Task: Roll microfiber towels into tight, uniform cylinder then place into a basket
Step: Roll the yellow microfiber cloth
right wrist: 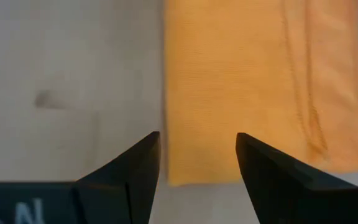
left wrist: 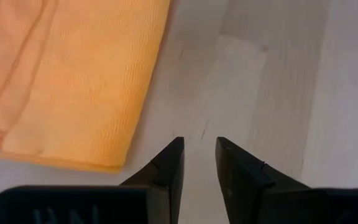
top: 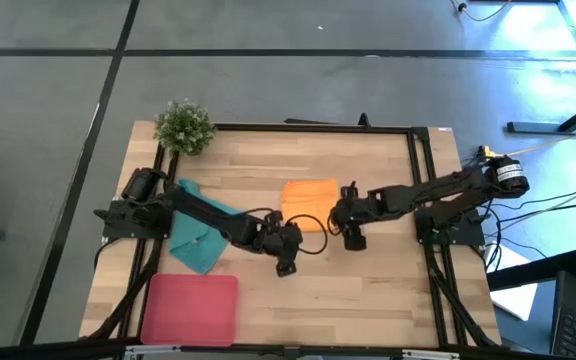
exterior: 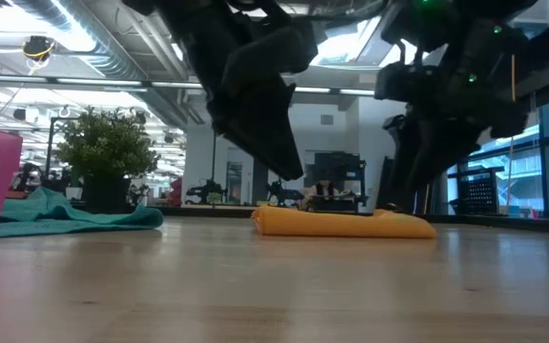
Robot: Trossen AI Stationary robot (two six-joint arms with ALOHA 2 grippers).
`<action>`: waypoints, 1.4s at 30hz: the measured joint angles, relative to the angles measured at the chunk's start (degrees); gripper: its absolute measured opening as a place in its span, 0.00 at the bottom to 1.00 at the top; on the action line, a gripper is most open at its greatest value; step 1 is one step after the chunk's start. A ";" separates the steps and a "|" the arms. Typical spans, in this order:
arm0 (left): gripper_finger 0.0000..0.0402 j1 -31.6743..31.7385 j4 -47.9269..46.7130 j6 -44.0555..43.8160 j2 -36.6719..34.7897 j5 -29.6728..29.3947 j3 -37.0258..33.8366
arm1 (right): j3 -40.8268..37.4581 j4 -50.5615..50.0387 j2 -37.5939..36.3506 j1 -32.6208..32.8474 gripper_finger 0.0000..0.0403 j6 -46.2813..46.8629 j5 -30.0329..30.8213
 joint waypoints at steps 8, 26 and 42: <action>0.21 0.11 0.06 6.26 0.00 0.17 0.00 | -0.02 0.02 0.00 3.05 0.52 0.06 -0.04; 0.16 4.30 -2.09 8.82 0.22 0.78 0.02 | -0.09 0.02 0.02 3.14 0.52 -0.02 -0.02; 0.31 5.32 -3.45 12.38 0.66 -0.91 0.02 | -0.09 0.09 0.16 3.14 0.52 -2.60 -0.02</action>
